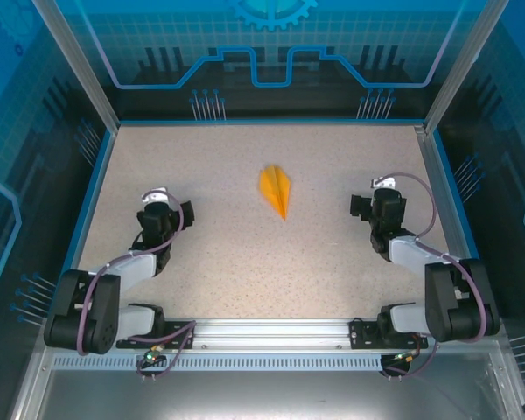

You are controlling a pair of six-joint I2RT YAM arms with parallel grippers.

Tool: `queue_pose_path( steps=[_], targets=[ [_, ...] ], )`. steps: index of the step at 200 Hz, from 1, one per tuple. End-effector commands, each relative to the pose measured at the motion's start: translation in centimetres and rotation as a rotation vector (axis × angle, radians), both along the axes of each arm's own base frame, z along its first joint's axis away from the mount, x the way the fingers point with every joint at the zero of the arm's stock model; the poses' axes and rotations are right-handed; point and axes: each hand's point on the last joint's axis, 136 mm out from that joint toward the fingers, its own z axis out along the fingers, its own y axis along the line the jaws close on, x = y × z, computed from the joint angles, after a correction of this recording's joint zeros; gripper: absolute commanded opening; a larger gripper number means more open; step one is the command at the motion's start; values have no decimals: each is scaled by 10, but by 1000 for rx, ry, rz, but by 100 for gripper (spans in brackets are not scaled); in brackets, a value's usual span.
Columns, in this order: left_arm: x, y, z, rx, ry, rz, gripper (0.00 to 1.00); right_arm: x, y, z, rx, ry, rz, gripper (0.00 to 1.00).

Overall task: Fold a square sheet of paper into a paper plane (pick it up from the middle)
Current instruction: Reset both arms

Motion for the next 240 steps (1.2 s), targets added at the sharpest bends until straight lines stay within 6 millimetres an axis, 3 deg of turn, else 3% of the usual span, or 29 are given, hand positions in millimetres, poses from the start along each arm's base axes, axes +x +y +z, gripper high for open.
queue_pose_path(
  steps=[1, 91, 146, 240],
  targets=[
    [17, -13, 27, 0, -144, -124, 99, 15, 7, 16, 7, -121, 74, 99],
    [36, -5, -3, -14, -101, -101, 99, 19, 18, -3, 28, -158, 155, 99],
    [39, -5, -4, -2, -85, -102, 99, 22, 20, -5, 7, -136, 150, 99],
    [43, -26, -6, 5, -57, -223, 98, 22, 21, -5, 2, -135, 150, 99]
  ],
)
